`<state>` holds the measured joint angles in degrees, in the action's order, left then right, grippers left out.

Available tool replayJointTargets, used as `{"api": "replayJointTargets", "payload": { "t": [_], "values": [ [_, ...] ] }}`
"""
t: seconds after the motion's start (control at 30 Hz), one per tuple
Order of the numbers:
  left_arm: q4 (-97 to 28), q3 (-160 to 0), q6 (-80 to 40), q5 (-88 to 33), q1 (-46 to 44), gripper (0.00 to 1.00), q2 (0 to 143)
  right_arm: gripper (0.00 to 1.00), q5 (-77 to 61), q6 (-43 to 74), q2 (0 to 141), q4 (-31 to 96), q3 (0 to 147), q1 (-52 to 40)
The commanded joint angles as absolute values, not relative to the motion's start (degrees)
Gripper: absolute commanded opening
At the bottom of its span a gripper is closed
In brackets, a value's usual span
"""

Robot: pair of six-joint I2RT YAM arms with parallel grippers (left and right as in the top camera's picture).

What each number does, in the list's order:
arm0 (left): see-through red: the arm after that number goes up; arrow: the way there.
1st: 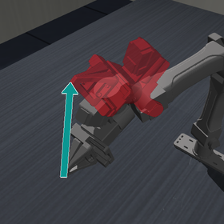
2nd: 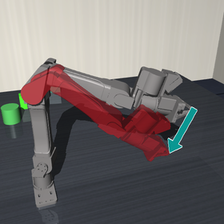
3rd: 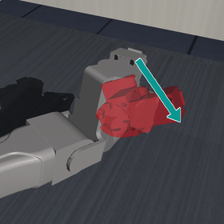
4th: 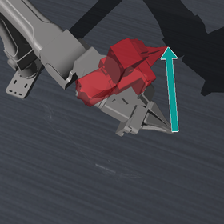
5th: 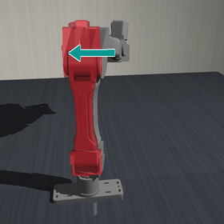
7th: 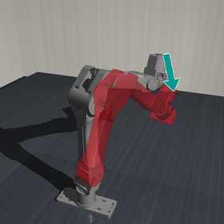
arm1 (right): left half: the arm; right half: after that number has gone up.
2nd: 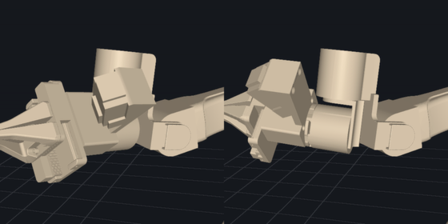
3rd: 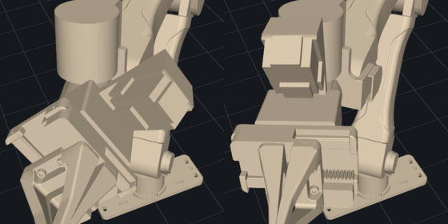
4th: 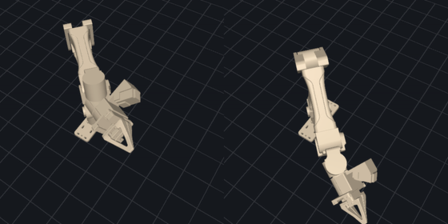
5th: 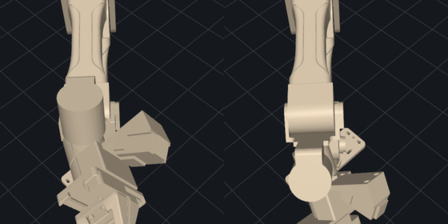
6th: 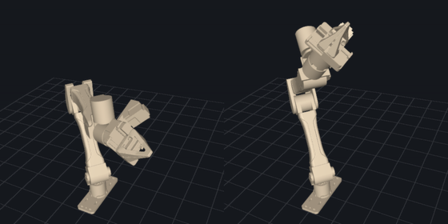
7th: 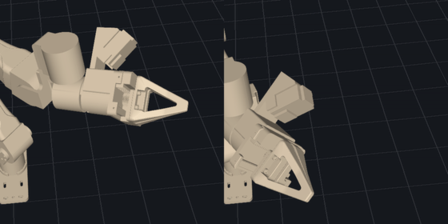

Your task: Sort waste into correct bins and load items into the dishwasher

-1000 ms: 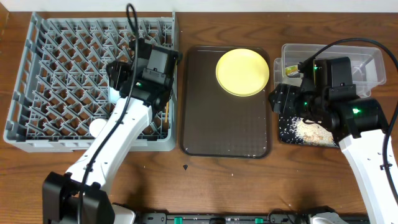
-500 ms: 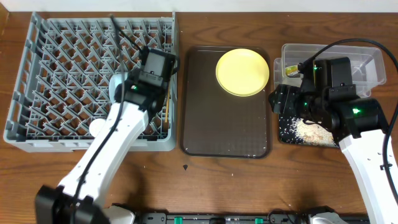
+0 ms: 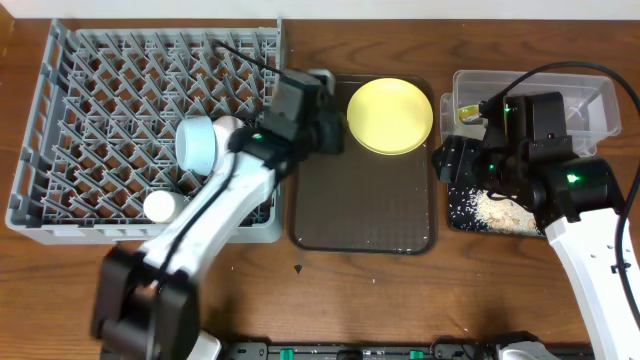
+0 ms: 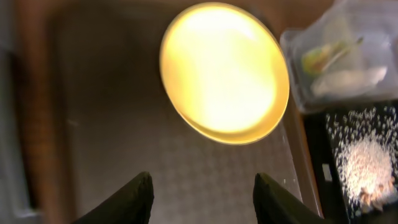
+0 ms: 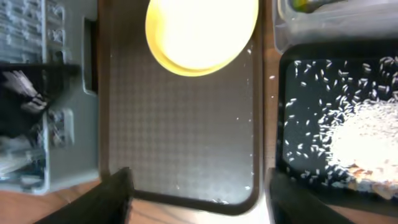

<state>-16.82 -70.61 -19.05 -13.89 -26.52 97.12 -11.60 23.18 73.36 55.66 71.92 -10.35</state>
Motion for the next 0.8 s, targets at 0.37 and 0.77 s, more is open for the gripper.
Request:
{"api": "replayJointTargets", "payload": {
  "t": [0.37, 0.77],
  "values": [
    [-29.6, -70.9, -19.1, -15.4, -27.4, 0.51, 85.8, 0.56, -6.2, 39.3, 96.3, 40.0, 70.8, -12.1],
    [-36.4, -70.9, -19.1, -15.8, -27.4, 0.76, 69.2, 0.45, -3.0, 51.9, 114.9, 25.5, 70.8, -15.1]
  ]
}}
